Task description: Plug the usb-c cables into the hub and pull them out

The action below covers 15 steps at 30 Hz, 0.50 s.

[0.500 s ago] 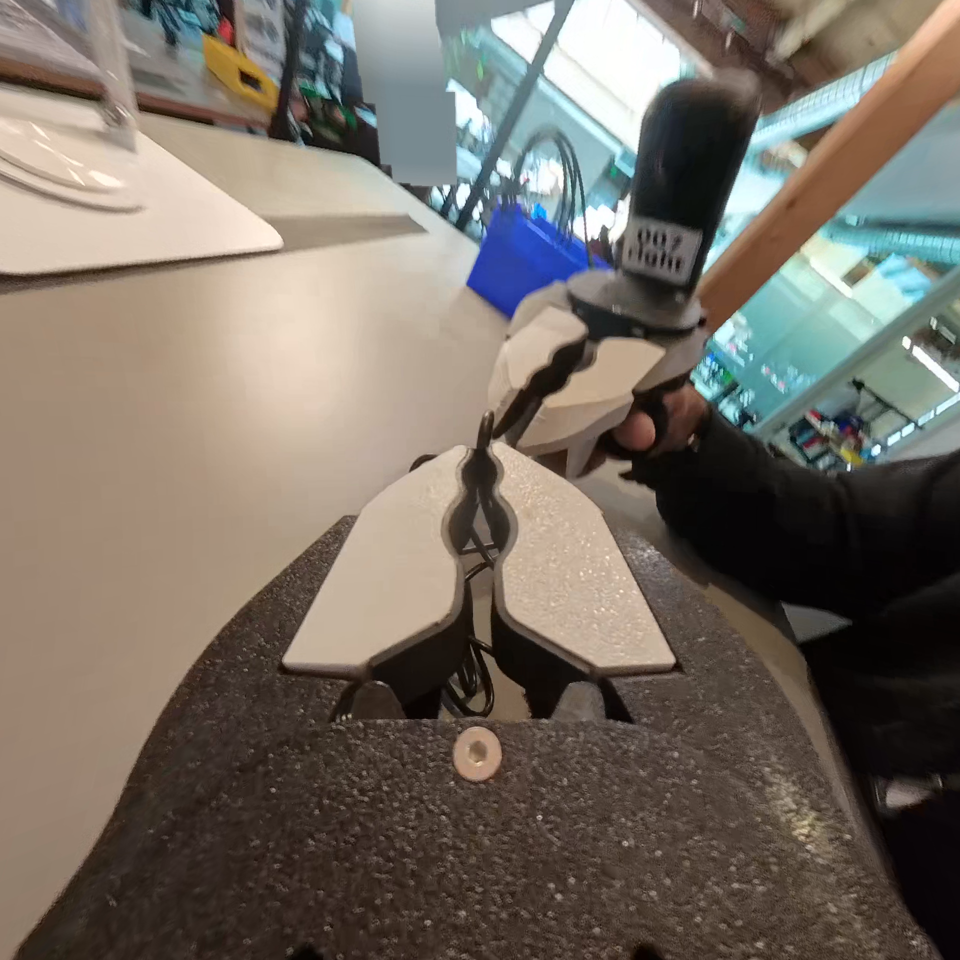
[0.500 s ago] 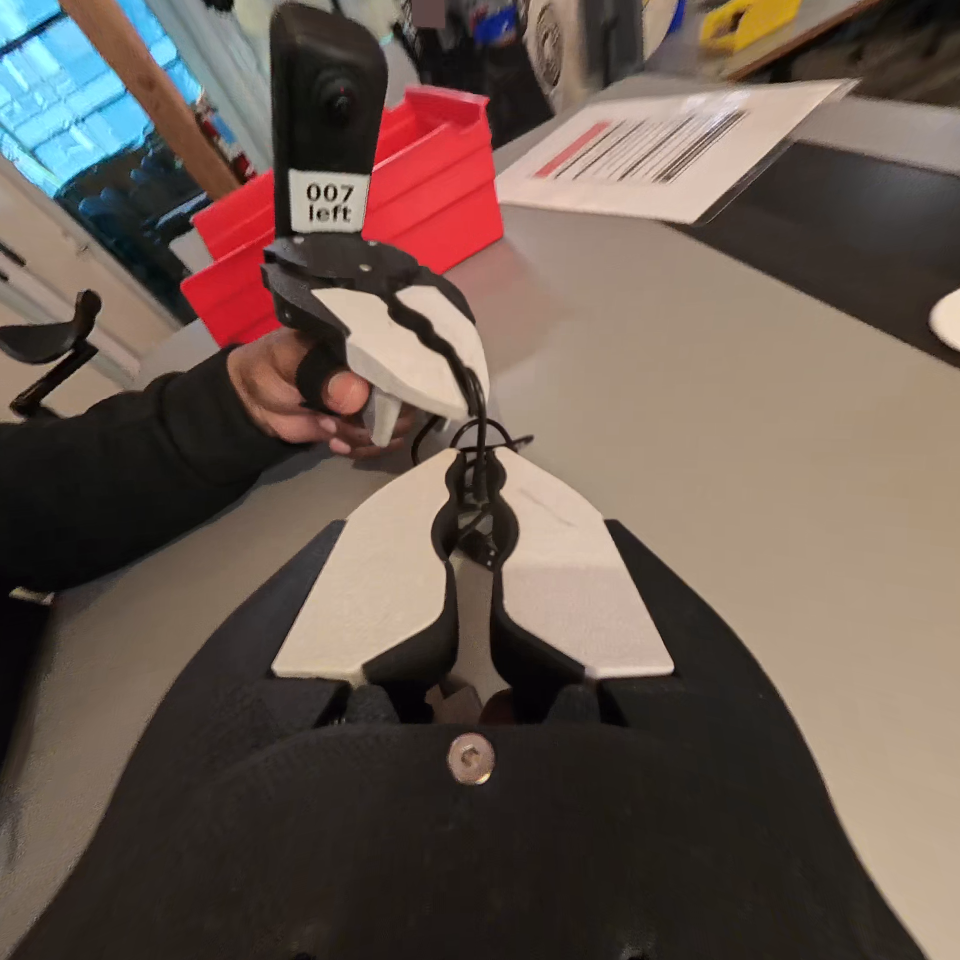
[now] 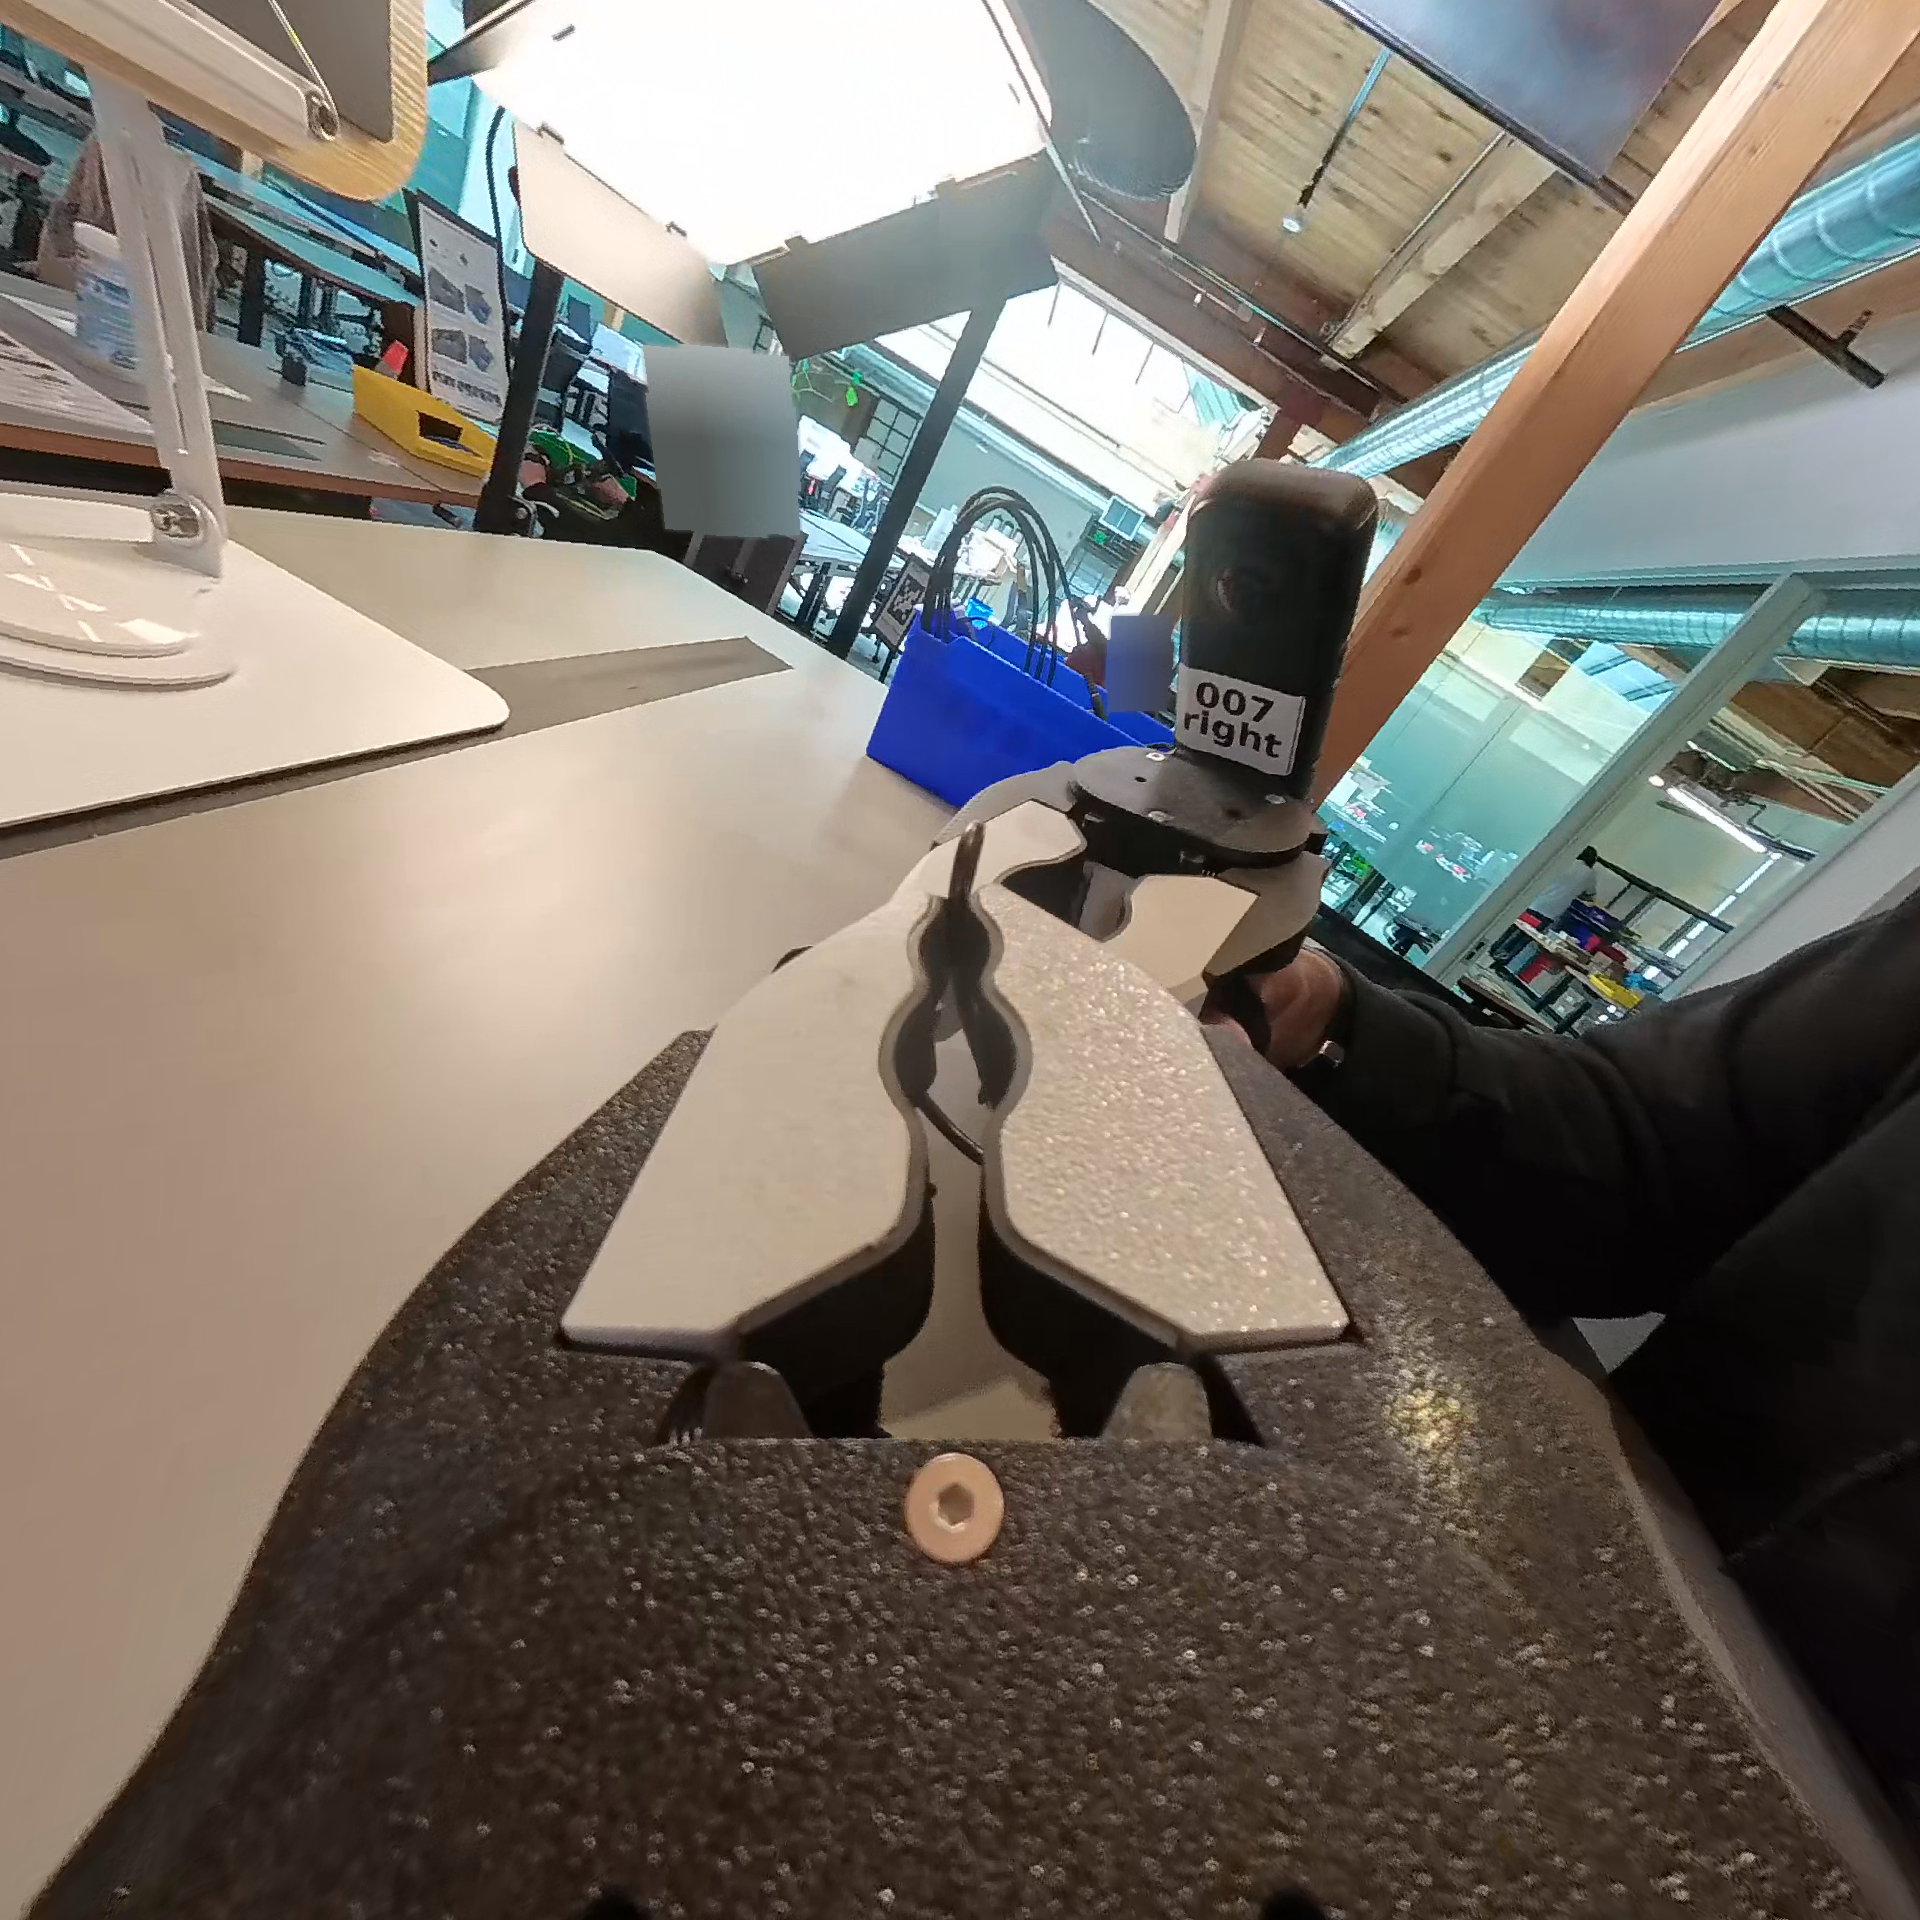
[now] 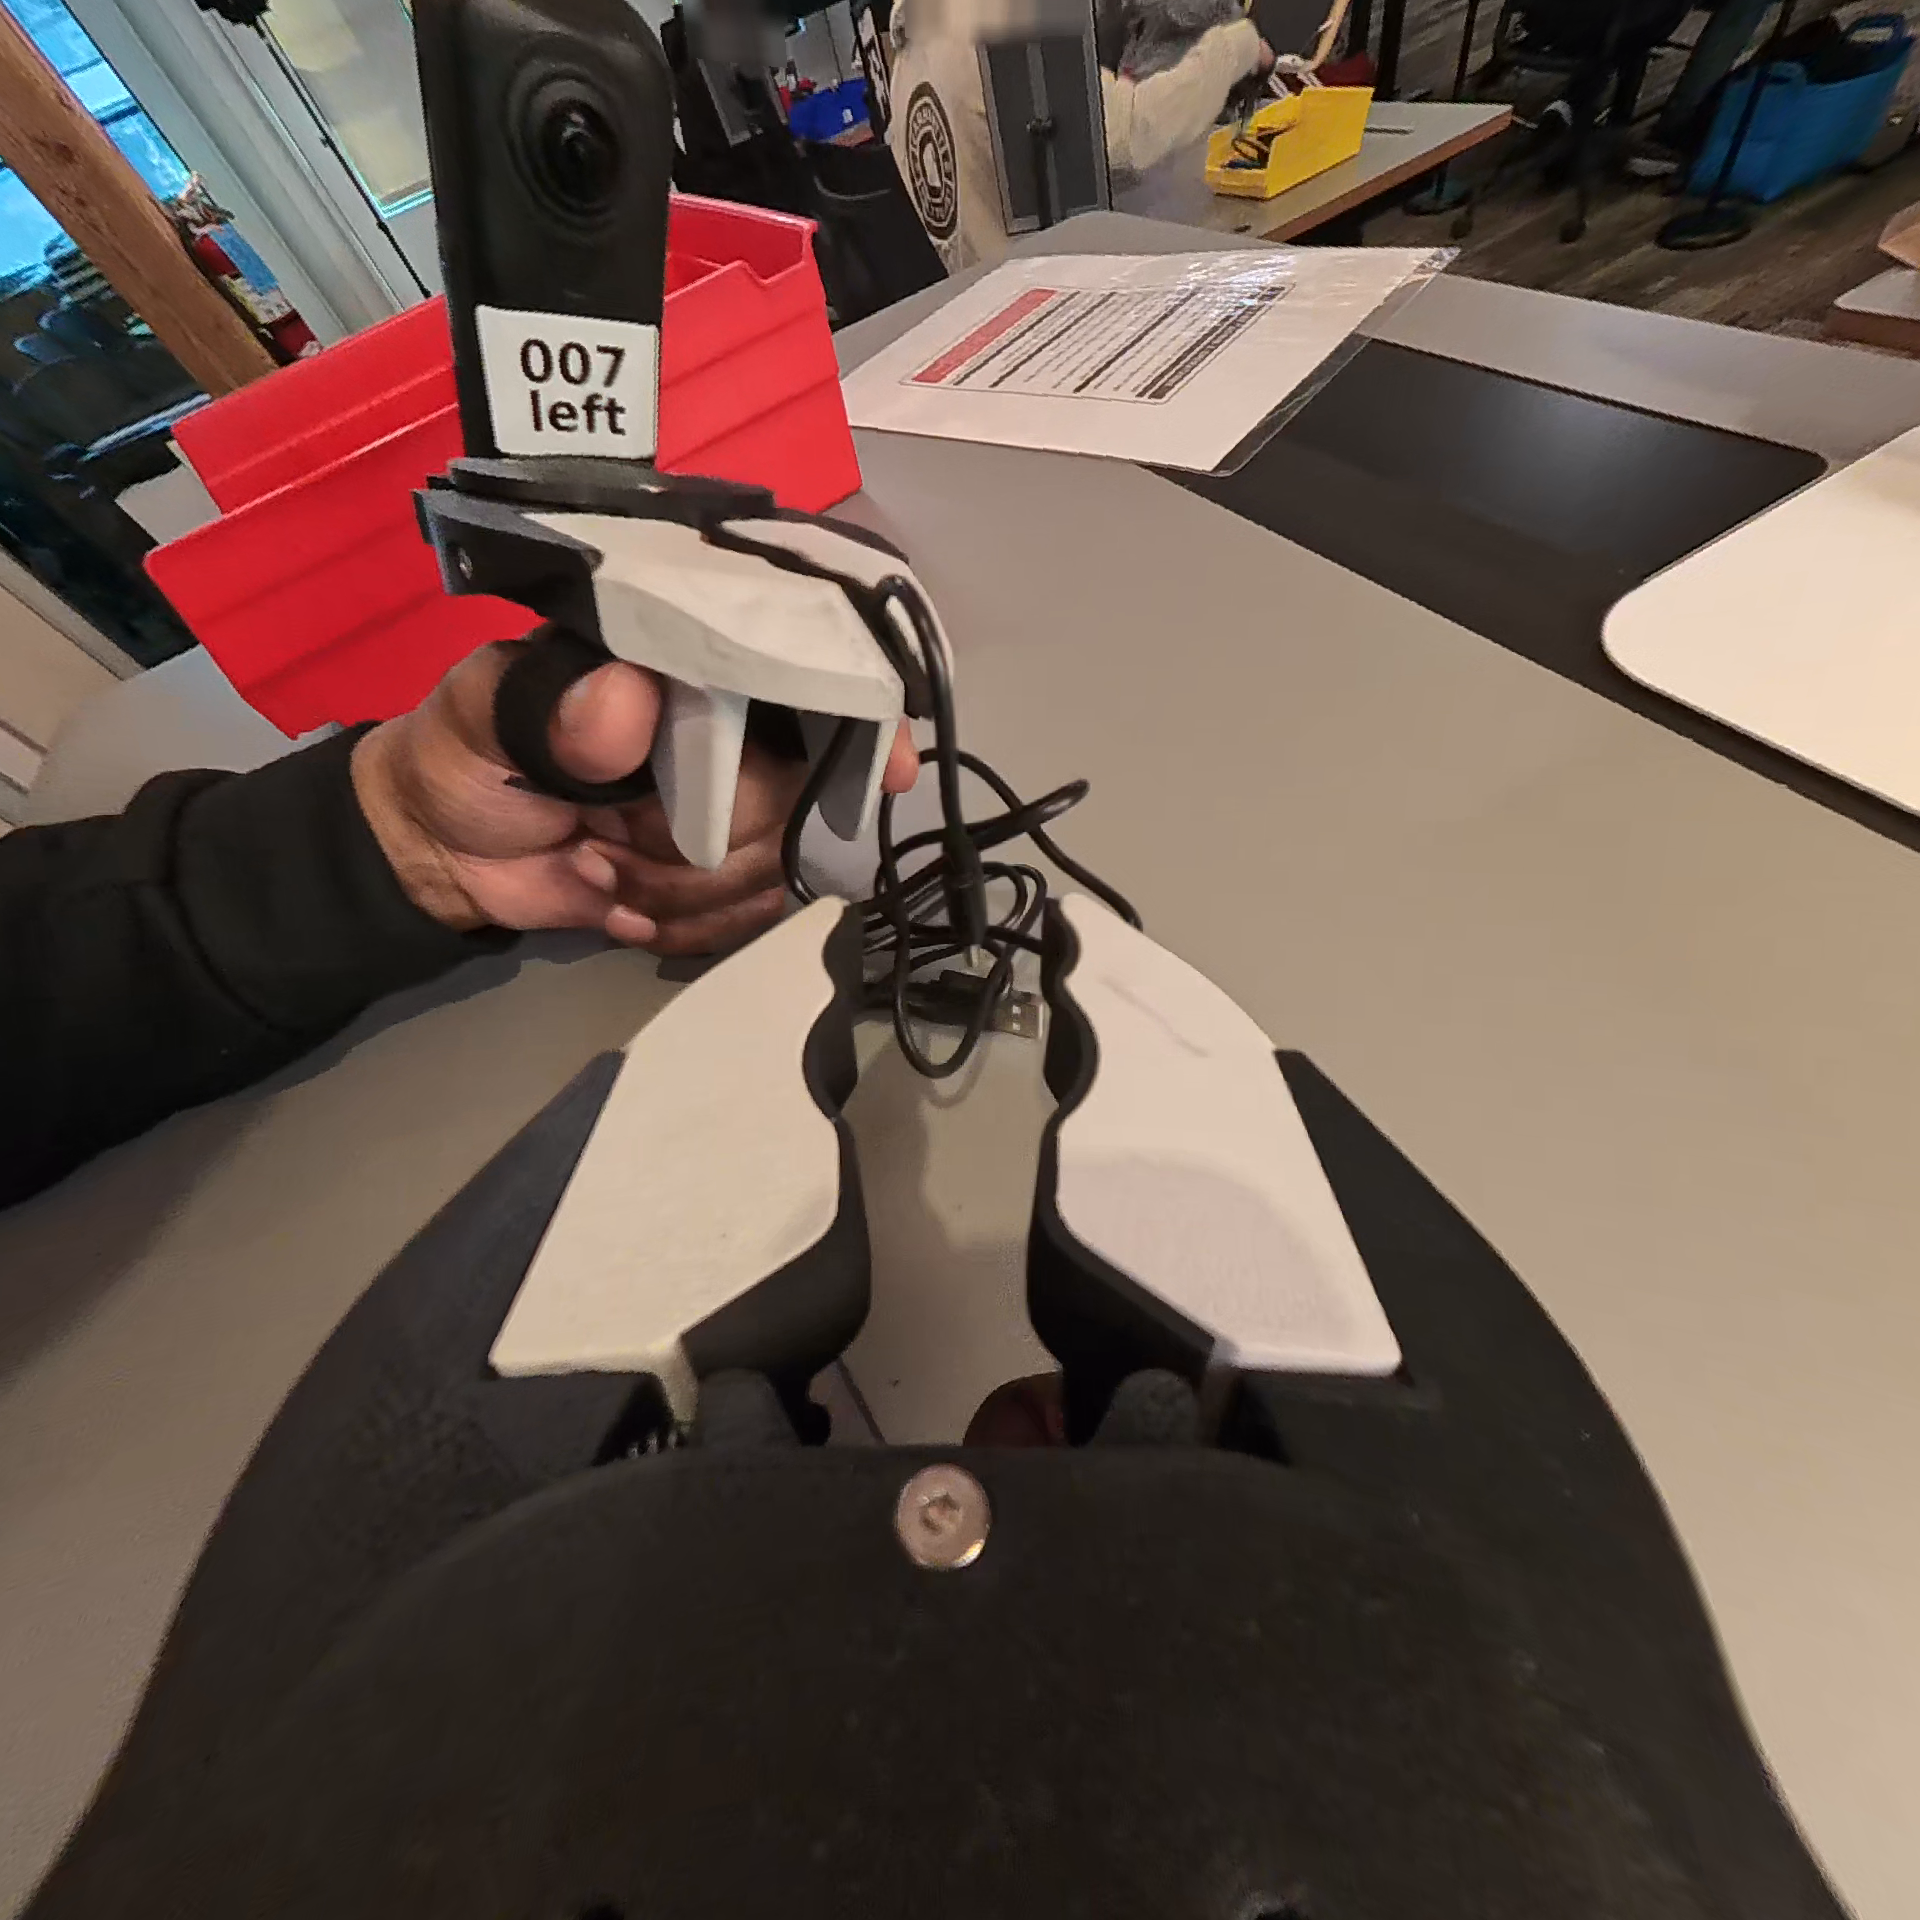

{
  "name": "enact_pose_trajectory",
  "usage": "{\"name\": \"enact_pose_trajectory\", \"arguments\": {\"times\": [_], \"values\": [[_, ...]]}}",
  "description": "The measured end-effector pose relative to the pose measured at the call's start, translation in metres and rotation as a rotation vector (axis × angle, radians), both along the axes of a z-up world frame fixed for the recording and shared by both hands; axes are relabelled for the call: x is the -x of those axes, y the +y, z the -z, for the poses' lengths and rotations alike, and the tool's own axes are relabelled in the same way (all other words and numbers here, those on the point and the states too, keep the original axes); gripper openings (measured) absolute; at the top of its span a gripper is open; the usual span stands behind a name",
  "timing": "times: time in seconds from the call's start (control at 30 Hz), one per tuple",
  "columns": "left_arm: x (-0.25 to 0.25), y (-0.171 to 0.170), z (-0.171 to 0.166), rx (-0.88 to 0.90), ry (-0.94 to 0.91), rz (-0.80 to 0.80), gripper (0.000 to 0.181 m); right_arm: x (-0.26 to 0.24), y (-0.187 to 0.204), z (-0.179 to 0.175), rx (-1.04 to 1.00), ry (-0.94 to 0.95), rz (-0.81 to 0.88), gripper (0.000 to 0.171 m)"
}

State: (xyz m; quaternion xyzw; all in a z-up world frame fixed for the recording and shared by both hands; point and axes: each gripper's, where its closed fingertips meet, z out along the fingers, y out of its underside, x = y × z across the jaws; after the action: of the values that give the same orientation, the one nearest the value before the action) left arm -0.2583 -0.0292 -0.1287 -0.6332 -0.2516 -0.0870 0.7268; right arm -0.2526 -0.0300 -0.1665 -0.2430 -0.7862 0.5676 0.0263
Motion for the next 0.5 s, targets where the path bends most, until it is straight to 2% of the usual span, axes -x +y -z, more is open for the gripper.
{"name": "enact_pose_trajectory", "arguments": {"times": [0.1, 0.2, 0.37, 0.4, 0.5], "values": [[-0.003, 0.0, -0.002, -0.023, 0.001, 0.023, 0.002, 0.0, -0.001, 0.002, -0.026, 0.018, 0.005, 0.031], [-0.007, 0.001, -0.003, -0.023, 0.005, 0.046, 0.003, -0.002, -0.002, 0.0, -0.032, 0.052, 0.004, 0.007], [-0.009, -0.001, -0.001, 0.0, 0.012, 0.054, 0.003, -0.007, -0.002, 0.002, -0.031, 0.026, -0.039, 0.006], [-0.008, -0.003, 0.0, 0.017, 0.023, 0.039, 0.011, -0.008, -0.001, 0.007, -0.06, -0.005, -0.051, 0.006], [0.001, -0.013, -0.006, 0.055, 0.109, -0.064, 0.054, -0.013, 0.011, 0.032, -0.19, -0.16, -0.07, 0.006]]}}
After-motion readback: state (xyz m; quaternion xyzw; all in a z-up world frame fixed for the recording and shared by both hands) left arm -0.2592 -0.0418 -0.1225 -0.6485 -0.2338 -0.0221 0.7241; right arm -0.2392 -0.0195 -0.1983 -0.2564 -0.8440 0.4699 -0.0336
